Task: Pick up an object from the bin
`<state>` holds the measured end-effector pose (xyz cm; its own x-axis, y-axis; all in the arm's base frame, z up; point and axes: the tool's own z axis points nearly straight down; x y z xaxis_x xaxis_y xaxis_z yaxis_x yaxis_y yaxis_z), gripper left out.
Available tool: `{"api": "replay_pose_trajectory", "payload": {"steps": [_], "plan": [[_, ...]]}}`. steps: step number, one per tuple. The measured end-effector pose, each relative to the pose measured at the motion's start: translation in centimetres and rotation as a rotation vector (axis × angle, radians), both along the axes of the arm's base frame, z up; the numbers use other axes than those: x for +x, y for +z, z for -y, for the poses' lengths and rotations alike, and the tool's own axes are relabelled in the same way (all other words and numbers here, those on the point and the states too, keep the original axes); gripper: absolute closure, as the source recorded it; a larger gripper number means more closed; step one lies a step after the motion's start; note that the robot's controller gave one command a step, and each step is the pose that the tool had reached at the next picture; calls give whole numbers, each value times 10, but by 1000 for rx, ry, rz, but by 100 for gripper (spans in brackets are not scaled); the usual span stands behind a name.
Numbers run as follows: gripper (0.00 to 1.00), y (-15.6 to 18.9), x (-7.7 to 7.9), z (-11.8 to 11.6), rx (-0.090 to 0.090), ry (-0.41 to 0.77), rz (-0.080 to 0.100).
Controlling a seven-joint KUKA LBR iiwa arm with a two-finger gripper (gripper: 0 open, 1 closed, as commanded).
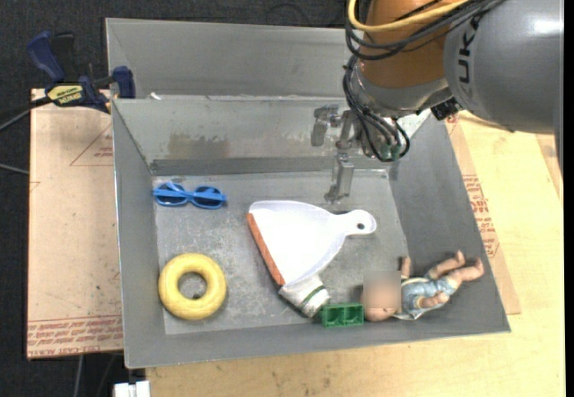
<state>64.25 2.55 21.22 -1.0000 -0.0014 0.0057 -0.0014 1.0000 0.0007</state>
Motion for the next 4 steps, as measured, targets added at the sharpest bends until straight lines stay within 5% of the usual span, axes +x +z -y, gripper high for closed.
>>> {"api": "replay_pose_trajectory", "payload": {"steps": [1, 2, 3, 4], "plan": [[0, 5, 1, 0, 0, 0, 8], [0, -38, -22, 21, 1, 26, 10], [0, -92, -11, 33, 0, 41, 12], [0, -137, -34, 45, 2, 124, 13]]}}
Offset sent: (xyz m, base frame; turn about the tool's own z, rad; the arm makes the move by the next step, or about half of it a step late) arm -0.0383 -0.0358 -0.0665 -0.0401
